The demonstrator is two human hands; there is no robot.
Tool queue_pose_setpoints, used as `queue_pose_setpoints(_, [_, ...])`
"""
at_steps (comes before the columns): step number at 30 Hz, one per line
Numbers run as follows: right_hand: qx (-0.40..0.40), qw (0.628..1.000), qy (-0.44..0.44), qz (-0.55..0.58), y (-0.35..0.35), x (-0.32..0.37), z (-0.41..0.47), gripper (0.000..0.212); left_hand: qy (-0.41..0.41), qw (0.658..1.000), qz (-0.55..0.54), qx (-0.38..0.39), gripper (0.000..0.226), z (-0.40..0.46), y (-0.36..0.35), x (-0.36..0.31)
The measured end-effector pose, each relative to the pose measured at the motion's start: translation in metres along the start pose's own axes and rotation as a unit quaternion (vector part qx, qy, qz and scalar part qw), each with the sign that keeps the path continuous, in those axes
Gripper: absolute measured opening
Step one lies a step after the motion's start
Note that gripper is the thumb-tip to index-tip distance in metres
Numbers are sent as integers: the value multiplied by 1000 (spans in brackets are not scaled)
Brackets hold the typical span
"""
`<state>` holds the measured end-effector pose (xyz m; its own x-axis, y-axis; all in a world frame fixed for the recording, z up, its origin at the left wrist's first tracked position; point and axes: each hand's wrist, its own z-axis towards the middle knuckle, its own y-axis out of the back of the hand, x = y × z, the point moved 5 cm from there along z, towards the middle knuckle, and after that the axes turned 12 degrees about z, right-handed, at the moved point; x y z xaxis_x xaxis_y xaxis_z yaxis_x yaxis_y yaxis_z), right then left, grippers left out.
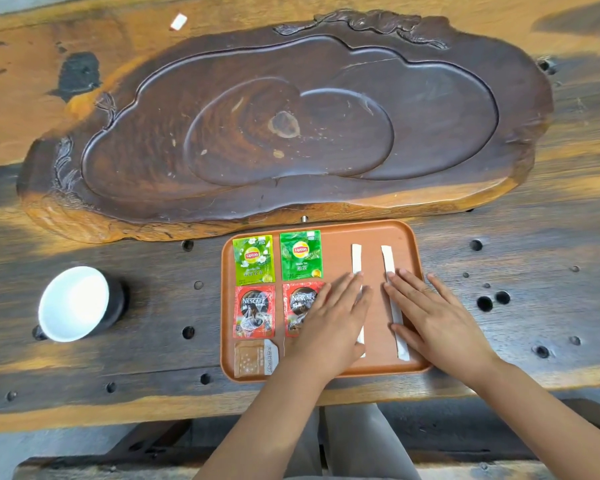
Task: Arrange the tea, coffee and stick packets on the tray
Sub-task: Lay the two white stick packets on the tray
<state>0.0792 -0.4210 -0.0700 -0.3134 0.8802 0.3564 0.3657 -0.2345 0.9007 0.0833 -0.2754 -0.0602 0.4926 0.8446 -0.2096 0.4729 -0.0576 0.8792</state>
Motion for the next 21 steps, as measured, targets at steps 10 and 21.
queue_pose_setpoints(10, [7, 1000, 2, 16, -3, 4, 10, 60, 24, 999, -24, -25, 79, -4, 0, 0])
queue_pose_setpoints(21, [16, 1000, 6, 21, -2, 5, 12, 61, 30, 999, -9, -39, 78, -6, 2, 1])
